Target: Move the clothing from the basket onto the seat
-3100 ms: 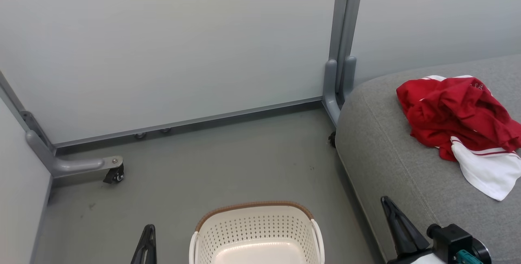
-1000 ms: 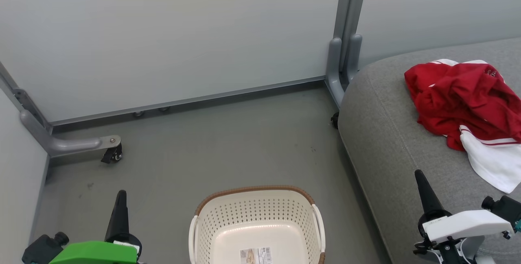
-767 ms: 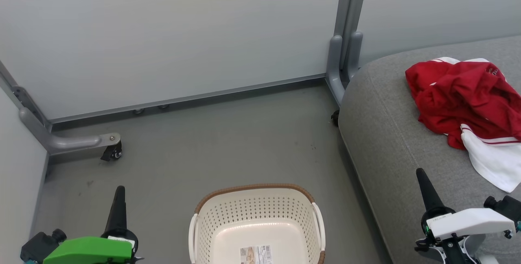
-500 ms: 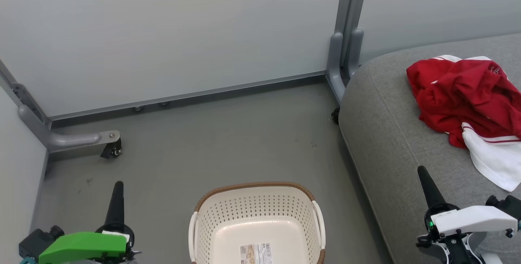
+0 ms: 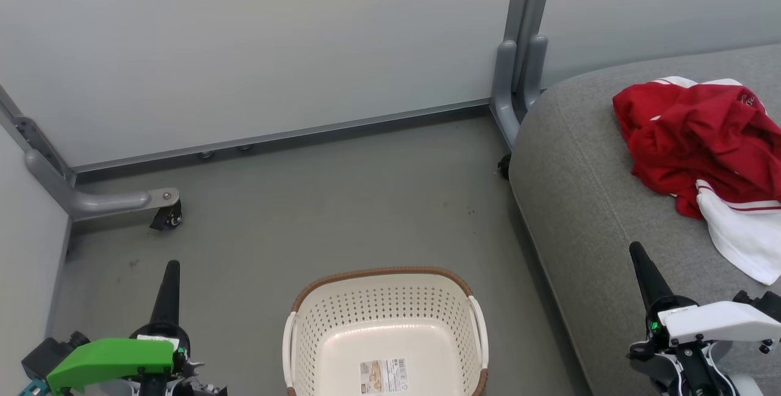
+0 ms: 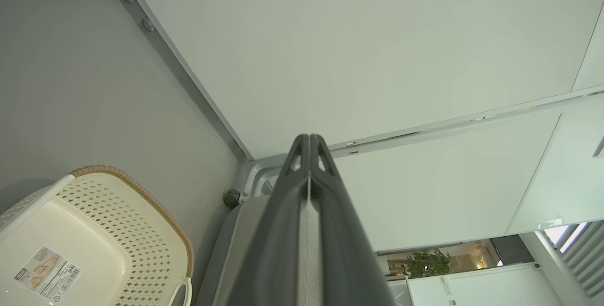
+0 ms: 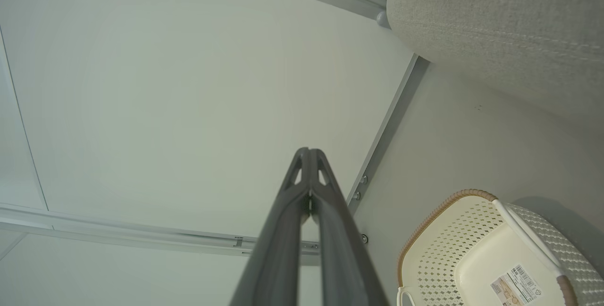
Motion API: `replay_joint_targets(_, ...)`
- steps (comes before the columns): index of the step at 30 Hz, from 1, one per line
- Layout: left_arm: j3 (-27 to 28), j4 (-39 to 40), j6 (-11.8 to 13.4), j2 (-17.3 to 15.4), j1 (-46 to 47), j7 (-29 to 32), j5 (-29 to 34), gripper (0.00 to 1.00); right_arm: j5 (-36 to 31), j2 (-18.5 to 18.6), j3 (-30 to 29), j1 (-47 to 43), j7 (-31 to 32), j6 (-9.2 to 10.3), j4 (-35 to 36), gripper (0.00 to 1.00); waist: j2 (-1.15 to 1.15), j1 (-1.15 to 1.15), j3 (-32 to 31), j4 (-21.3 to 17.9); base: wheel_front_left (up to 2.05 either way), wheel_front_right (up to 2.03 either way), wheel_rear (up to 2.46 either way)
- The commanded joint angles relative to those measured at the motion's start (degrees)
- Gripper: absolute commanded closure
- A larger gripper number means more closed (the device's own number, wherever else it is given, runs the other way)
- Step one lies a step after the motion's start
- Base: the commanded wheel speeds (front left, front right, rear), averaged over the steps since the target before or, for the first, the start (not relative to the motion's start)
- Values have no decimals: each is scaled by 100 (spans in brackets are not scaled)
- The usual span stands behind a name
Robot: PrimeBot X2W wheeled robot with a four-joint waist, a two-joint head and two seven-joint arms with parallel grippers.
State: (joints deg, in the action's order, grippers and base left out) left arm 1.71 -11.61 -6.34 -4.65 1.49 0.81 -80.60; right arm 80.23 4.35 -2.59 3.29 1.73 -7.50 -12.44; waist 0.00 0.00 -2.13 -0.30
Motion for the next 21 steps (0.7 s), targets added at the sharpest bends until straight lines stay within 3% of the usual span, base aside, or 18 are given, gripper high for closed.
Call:
replay_joint_targets(1, 37, -12, -34, -36, 169, 37, -150, 100, 134, 6, -37, 125, 42, 1, -5, 100, 0, 0, 12, 2, 0, 0, 0)
replay_joint_targets(21, 190, -171, -100, -11, 407, 281, -1002, 100, 965, -33, -200, 255, 285, 1, -112, 100, 0, 0, 154, 20, 0, 0, 0)
